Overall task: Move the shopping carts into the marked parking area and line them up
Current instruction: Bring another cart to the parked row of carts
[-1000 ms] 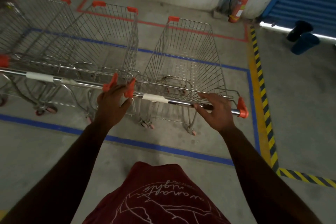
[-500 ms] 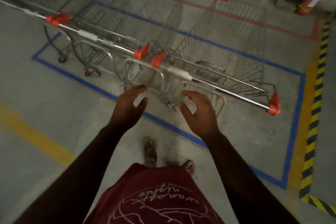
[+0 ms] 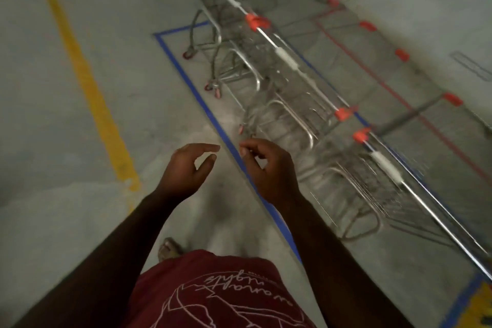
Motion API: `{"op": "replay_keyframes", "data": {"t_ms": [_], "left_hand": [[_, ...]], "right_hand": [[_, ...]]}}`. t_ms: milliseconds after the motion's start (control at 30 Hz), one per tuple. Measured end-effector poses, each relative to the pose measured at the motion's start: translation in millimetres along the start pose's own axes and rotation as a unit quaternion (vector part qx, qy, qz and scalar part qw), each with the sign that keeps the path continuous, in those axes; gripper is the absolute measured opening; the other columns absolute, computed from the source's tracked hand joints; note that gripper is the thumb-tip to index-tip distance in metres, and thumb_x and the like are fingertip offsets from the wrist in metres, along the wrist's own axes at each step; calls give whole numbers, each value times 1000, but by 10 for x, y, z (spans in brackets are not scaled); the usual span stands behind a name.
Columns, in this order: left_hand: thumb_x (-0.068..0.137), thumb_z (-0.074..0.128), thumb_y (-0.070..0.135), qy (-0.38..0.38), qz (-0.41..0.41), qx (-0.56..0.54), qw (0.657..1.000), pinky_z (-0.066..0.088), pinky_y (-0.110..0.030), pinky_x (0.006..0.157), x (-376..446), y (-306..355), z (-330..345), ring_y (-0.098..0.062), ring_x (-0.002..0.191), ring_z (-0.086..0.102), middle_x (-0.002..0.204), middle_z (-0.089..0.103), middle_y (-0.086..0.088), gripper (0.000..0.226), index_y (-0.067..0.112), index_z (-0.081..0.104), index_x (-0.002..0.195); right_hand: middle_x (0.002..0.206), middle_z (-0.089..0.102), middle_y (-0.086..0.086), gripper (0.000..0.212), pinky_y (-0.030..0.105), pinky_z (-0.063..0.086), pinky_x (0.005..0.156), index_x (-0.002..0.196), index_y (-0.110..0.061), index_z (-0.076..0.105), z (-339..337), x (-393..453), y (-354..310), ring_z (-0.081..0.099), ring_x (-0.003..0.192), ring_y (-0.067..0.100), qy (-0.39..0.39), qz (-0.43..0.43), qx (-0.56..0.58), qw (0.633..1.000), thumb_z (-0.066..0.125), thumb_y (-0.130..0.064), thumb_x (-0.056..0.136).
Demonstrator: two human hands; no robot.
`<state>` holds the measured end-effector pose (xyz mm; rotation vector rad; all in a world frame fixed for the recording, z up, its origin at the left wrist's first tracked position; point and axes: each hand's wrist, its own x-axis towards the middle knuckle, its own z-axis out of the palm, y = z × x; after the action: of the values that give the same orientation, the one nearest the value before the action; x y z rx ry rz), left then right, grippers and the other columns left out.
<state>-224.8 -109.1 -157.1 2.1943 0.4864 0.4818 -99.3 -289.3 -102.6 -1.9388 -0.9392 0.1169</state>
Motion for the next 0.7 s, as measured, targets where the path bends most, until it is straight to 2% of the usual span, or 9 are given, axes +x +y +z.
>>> {"op": "replay_keyframes", "data": {"t_ms": [133,233,300,433,567,700], "left_hand": [[98,63,30,67,-62,-20,996,37,-3,96,-77,-690,-900,13,110,60,118,75,11,25,20,76,117],[100,63,27,115,-112,-29,987,40,-3,95,-207,-1084,-1554,5,109,65,116,75,10,24,17,76,116],[101,65,21,148,-140,-31,979,42,-5,95,-305,-1304,-1912,6,109,66,115,74,13,17,16,76,113],[101,66,23,206,-193,-29,959,46,-10,95,-460,-1721,-2478,7,108,67,115,75,15,19,20,76,117],[100,64,31,241,-234,-18,942,47,-10,93,-428,-2106,-2927,8,106,67,116,76,16,24,22,76,119],[100,64,32,251,-255,-3,934,43,-5,89,-95,-2598,-3375,8,104,68,114,76,16,24,23,76,118]], "right_hand": [[108,77,-12,17,35,58,85,114,-17,78,1005,393,-419,71,95,6,-70,-22,16,997,68,-20,101],[106,76,-12,15,24,55,87,112,-17,78,1655,655,-798,70,95,3,-136,-30,35,990,69,-18,100],[105,75,-16,15,18,52,85,111,-19,79,2037,831,-1046,69,95,0,-165,-38,44,985,69,-17,100],[104,75,-17,14,21,55,82,110,-22,79,2788,1248,-1418,70,95,0,-218,-50,64,973,71,-20,100],[101,75,-16,12,16,52,81,108,-26,78,3469,1712,-1674,69,92,0,-260,-76,76,960,70,-21,101],[101,76,-16,16,27,57,81,103,-38,75,4155,2294,-1736,71,92,4,-289,-70,97,950,69,-23,101]]}}
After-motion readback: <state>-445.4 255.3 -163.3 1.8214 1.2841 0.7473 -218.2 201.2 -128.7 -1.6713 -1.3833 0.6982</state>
